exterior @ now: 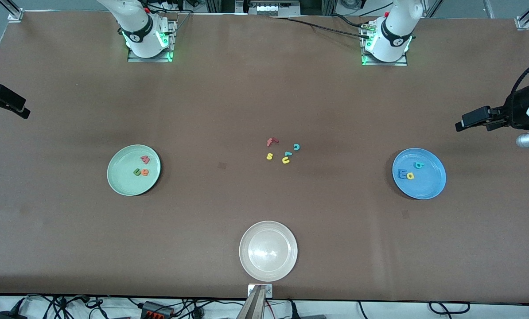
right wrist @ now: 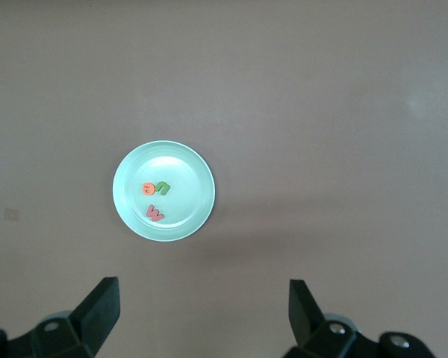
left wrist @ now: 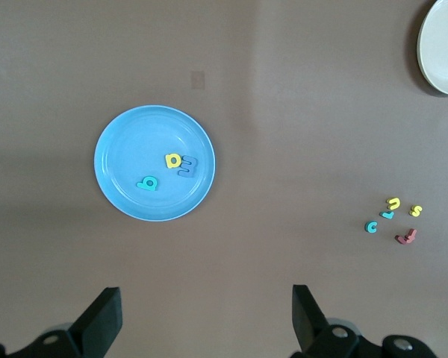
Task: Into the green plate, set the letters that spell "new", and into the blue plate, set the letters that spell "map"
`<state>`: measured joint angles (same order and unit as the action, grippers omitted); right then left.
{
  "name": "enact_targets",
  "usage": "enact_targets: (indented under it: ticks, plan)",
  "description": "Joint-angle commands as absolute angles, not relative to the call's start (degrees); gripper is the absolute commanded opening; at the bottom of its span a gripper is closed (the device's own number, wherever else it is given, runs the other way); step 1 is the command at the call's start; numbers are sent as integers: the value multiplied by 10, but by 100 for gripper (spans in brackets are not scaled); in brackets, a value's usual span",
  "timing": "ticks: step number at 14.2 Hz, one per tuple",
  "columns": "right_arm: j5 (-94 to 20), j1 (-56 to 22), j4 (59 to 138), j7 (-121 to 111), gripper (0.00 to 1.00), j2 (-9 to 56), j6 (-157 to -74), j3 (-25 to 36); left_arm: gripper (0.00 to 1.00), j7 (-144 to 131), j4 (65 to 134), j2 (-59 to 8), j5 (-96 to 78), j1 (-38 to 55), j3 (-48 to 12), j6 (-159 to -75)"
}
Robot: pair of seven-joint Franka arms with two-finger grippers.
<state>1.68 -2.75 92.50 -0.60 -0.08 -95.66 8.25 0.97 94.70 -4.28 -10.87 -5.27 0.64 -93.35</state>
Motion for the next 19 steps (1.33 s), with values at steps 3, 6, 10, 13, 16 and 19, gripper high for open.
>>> enact_targets:
  ticks: [3, 6, 10, 13, 16, 19]
  plan:
    - [25, -29, 932, -11, 100, -5, -963, 82, 100, 20, 930, -52, -120, -58, 6, -908]
    - [25, -29, 932, -11, 100, -1, -965, 81, 100, 21, 932, -52, -122, -61, 8, -891]
    - [25, -29, 932, -11, 100, 8, -968, 81, 100, 22, 931, -55, -126, -75, 11, -882]
    - [25, -26, 932, -11, 100, 10, -967, 82, 100, 22, 931, -56, -126, -75, 11, -881]
    - [25, -25, 932, -11, 100, 8, -964, 83, 100, 22, 930, -56, -125, -74, 10, -881]
    - [25, -25, 931, -11, 100, 8, -968, 83, 100, 22, 929, -56, -124, -73, 7, -881]
